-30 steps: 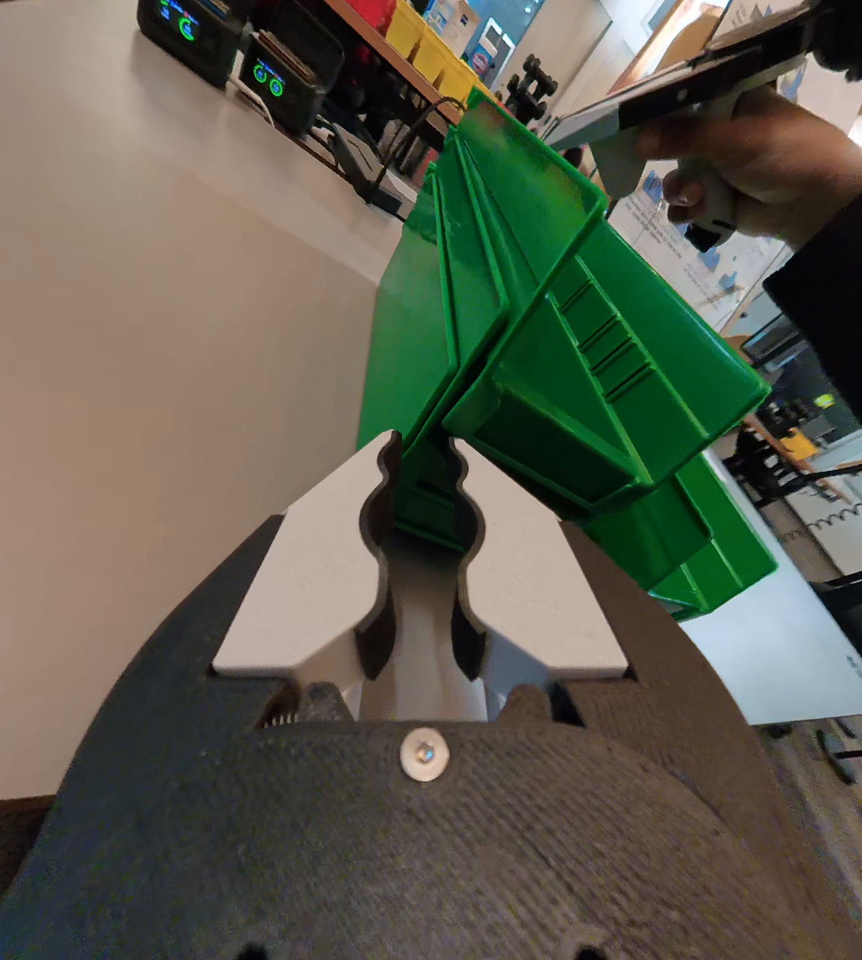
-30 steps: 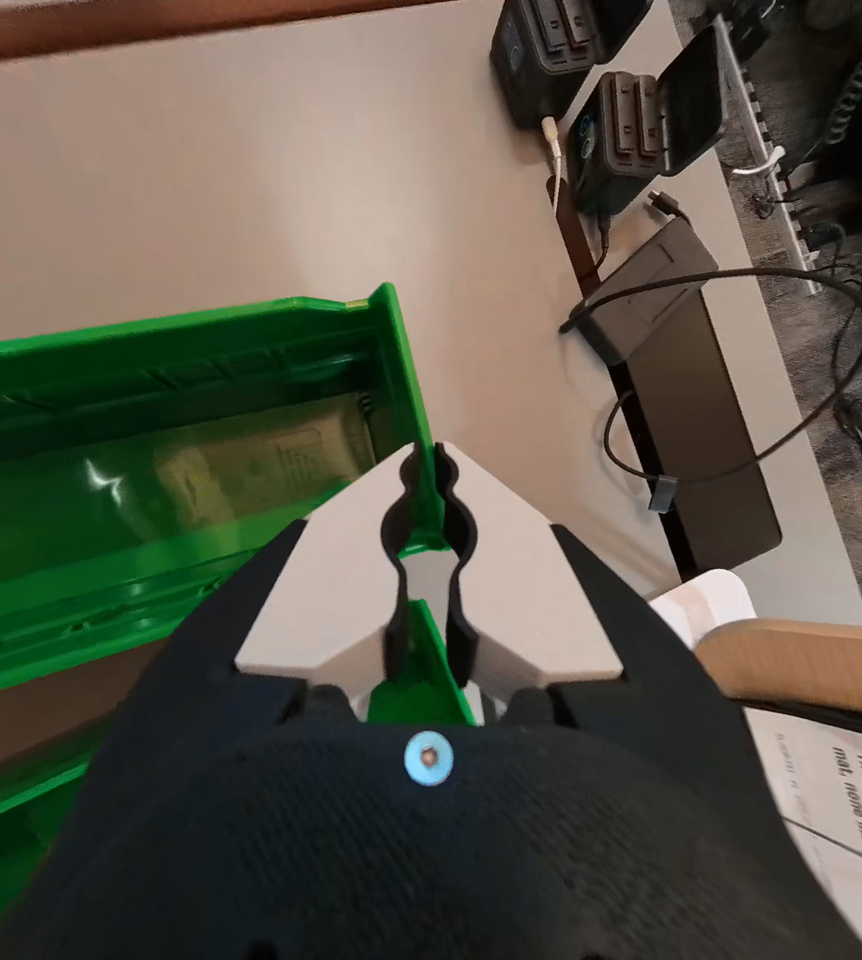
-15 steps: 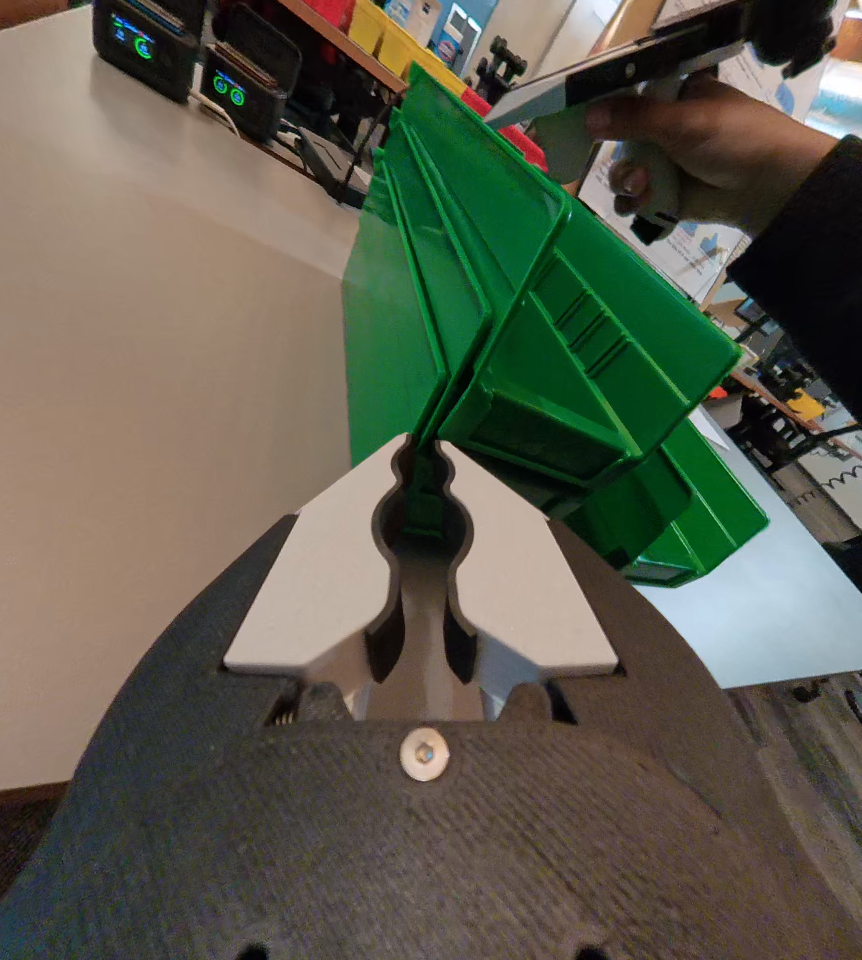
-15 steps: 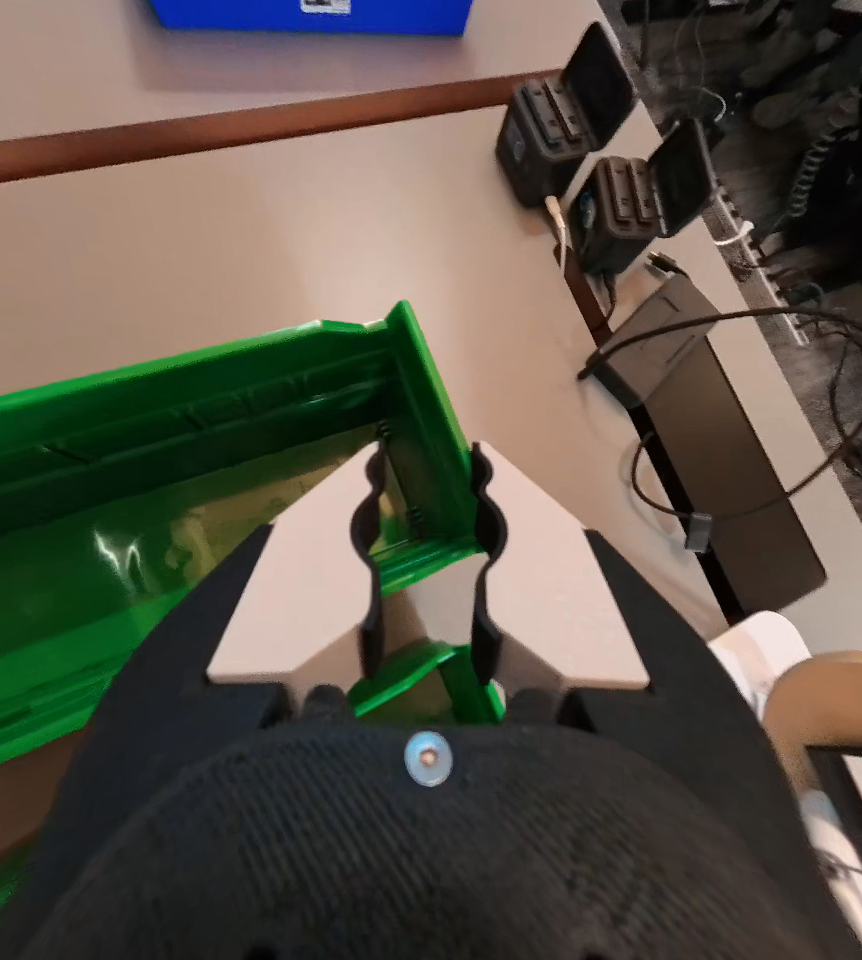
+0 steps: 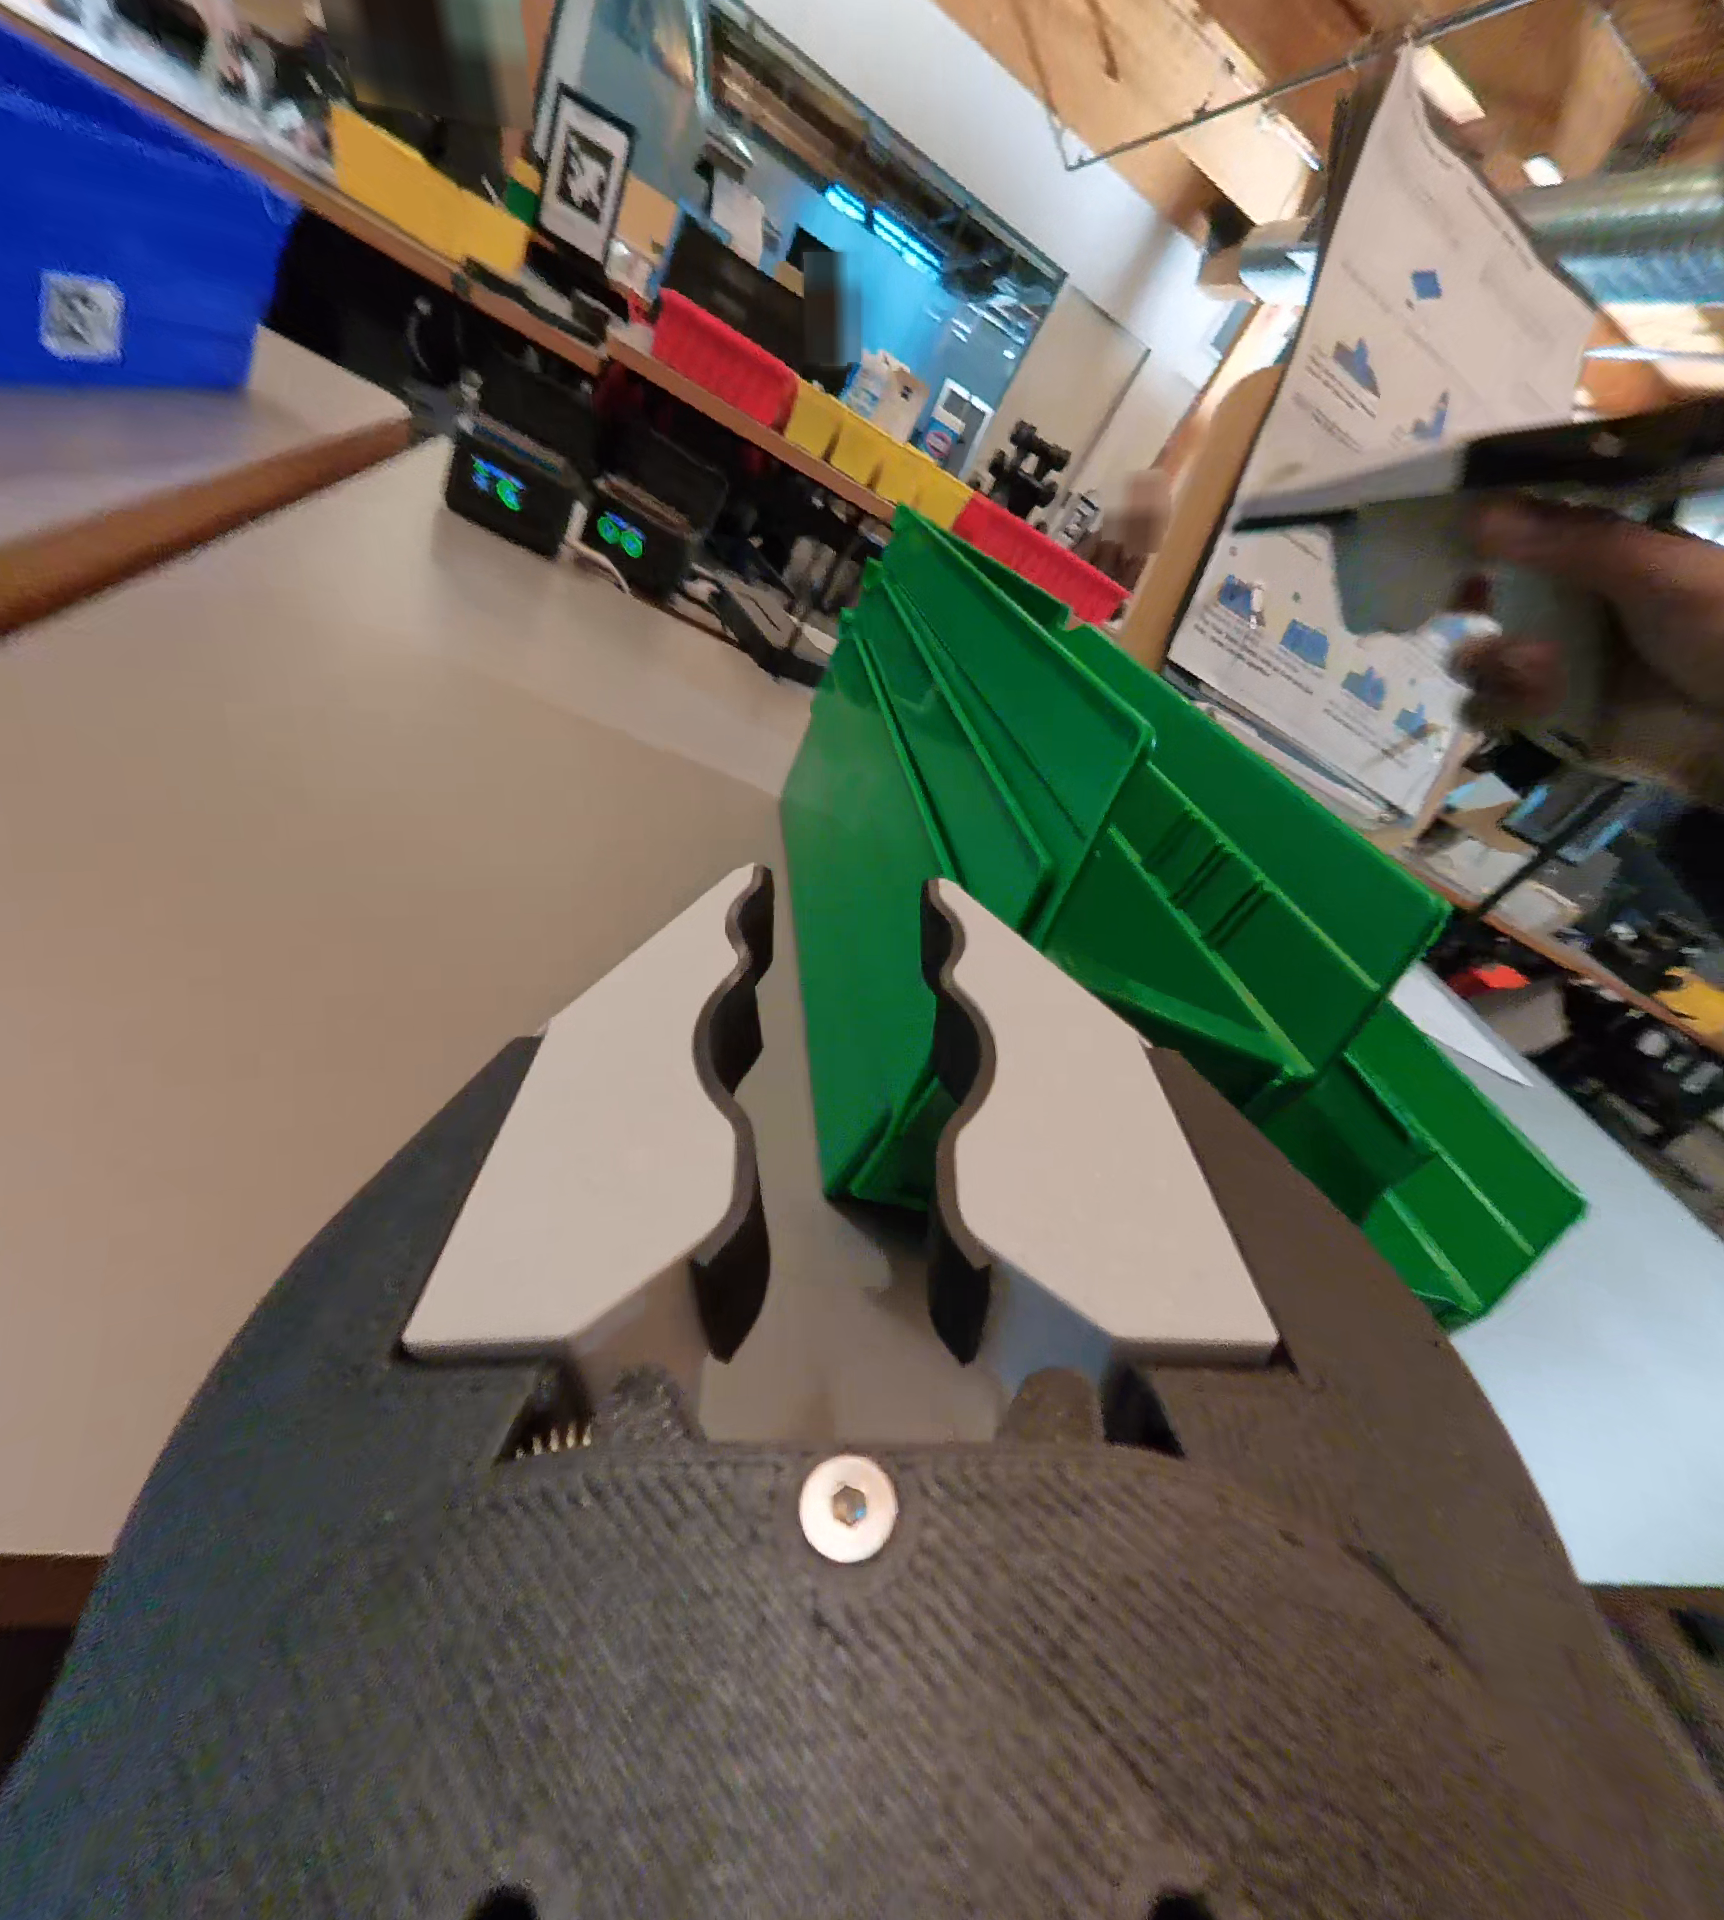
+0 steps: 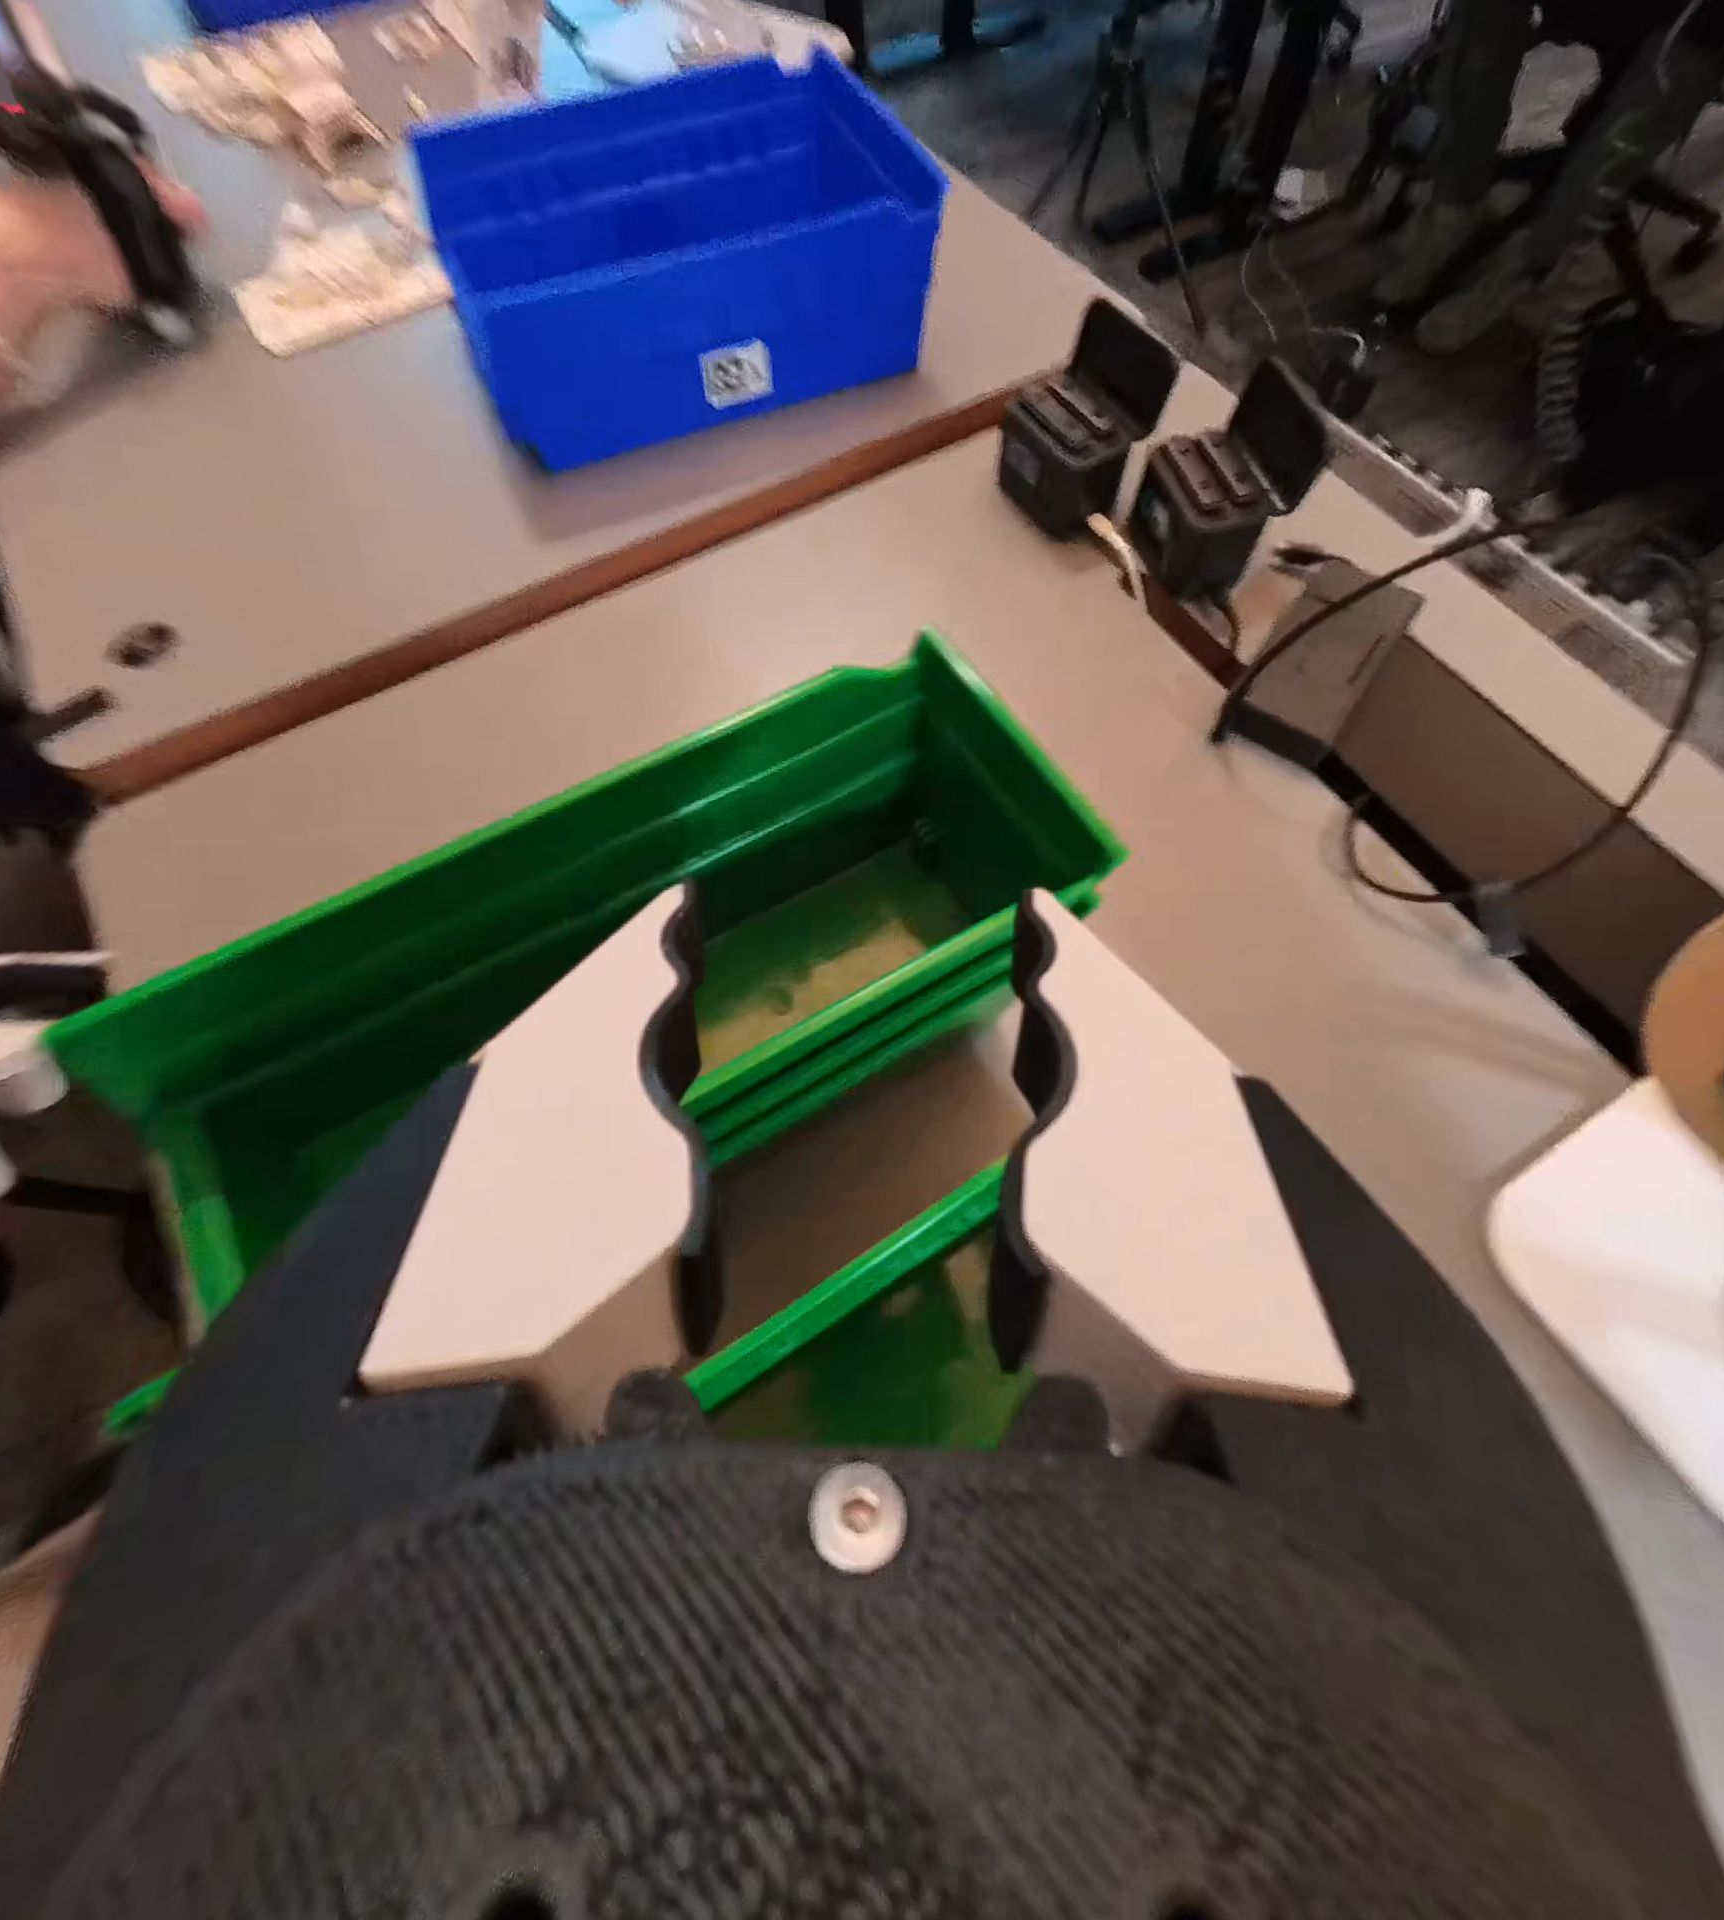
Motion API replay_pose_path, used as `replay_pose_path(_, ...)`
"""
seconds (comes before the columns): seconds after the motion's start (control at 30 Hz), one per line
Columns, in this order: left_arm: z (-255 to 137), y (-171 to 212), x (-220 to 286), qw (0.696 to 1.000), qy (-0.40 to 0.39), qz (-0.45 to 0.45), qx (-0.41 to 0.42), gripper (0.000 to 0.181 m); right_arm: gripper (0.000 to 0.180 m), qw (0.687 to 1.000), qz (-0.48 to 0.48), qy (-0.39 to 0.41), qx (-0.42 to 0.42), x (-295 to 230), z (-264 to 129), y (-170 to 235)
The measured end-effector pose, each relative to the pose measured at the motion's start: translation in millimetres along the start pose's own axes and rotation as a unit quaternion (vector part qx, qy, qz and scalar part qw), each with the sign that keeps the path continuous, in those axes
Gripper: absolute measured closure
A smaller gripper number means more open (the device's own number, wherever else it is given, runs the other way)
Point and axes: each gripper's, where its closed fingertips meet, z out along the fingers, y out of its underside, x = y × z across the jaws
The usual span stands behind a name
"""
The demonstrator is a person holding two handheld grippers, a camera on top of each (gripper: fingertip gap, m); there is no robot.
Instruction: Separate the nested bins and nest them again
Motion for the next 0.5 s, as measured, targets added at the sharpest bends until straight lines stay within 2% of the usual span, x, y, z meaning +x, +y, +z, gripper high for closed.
replay_pose_path(0.07,-4,-11,-4,0.999,-0.021,0.034,0.016,0.151,0.12,0.999,0.005,-0.01,0.046,-20,-24,14)
replay_pose_path(0.17,-9,-29,2,0.995,-0.039,0.085,0.027,0.15,0.12,0.993,-0.026,0.033,0.109,-27,-53,35)
replay_pose_path(0.3,1,-51,50,0.99,-0.019,0.142,-0.012,0.146,0.127,0.983,-0.039,0.06,0.171,-22,-73,51)
replay_pose_path(0.4,31,-56,106,0.973,0.02,0.215,-0.083,0.147,0.128,0.983,-0.04,0.033,0.179,-23,-70,56)
replay_pose_path(0.5,81,-45,152,0.952,0.071,0.234,-0.184,0.15,0.123,0.988,-0.065,0.008,0.14,-25,-64,61)
